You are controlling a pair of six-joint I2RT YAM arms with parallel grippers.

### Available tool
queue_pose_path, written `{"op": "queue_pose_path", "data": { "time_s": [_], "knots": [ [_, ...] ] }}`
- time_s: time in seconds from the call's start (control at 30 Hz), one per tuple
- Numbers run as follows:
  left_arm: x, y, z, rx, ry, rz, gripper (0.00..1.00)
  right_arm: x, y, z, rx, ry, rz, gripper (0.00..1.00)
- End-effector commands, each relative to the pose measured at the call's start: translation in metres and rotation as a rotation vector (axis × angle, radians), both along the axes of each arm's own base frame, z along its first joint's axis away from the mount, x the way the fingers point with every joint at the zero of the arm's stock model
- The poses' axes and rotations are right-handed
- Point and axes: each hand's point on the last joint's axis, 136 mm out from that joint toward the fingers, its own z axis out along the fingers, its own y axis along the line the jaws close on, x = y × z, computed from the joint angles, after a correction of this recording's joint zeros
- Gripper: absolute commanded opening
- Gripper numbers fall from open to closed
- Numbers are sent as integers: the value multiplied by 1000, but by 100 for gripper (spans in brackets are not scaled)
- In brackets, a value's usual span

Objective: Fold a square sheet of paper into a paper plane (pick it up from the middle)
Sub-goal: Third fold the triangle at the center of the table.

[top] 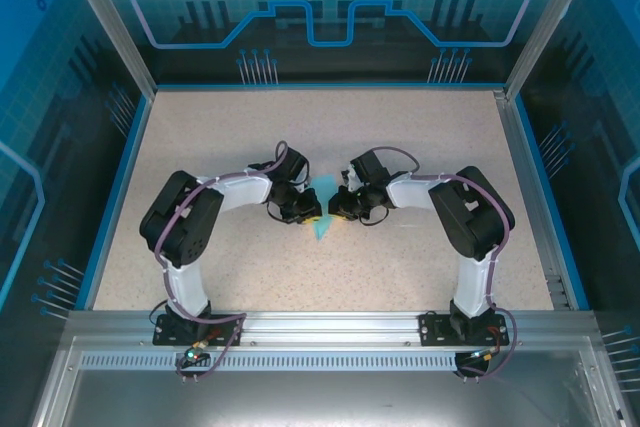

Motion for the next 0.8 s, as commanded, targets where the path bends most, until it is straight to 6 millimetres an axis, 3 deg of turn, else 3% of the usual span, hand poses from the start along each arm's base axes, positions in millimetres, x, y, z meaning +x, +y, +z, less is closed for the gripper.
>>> {"op": "queue_pose_path", "data": {
  "time_s": [0.0,0.2,0.77],
  "knots": [
    [-1,7,-7,67,15,-2,12,1,-3,10,-2,-18,11,15],
    [-5,12,-12,87,26,1,9,12,-8,25,14,-61,-17,16],
    [-15,25,-23,144,58,32,3,28,-25,-8,-102,-19,-70,12]
  ]
}}
